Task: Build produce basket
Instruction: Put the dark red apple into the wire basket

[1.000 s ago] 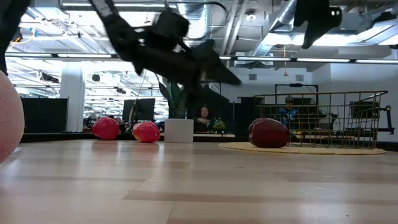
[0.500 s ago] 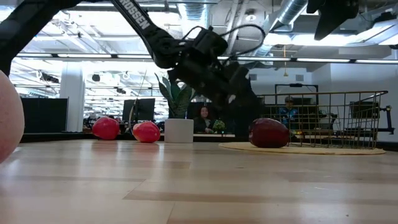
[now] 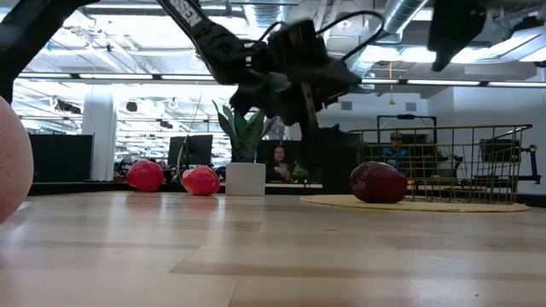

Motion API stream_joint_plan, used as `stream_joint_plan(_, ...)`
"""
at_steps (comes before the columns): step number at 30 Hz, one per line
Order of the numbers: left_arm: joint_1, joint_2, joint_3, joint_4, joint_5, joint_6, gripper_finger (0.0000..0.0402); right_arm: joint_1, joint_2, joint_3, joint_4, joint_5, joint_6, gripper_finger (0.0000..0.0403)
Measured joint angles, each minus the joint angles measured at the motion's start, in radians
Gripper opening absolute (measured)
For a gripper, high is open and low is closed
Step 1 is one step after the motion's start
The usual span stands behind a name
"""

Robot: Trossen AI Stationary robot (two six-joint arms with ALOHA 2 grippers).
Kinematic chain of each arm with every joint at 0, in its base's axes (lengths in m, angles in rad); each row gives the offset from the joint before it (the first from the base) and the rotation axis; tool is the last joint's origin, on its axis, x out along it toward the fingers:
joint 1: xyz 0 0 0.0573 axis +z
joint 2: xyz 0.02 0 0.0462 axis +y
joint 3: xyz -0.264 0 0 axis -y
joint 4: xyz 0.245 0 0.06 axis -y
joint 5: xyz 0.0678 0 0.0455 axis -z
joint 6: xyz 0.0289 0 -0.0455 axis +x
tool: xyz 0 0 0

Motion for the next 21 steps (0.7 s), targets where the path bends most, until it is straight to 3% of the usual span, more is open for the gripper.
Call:
stream_joint_plan(2, 0.003, -0.021, -0.003, -0.086, -0.056, 0.010, 0.0348, -0.018, 0.004, 0.002, 0.019, 0.004, -0.030, 0.0381)
stream_joint_plan(7, 0.057, -0.095, -0.002, -0.201, -0.456, 0.116, 0.0348, -0.035, 0.005, 0.002, 0.018, 0.005, -0.034, 0.0381)
stream_joint_plan(14, 0.041, -0.092, 0.000, -0.096, -0.754, 0.274, 0.0348, -0.022, 0.006, 0.002, 0.023, -0.005, -0.010, 0.0381)
stream_joint_plan(21, 0.081, -0.027, -0.001, -0.019, -0.770, 0.251, 0.0348, 0.018, 0.005, 0.002, 0.033, -0.009, 0.046, 0.0381)
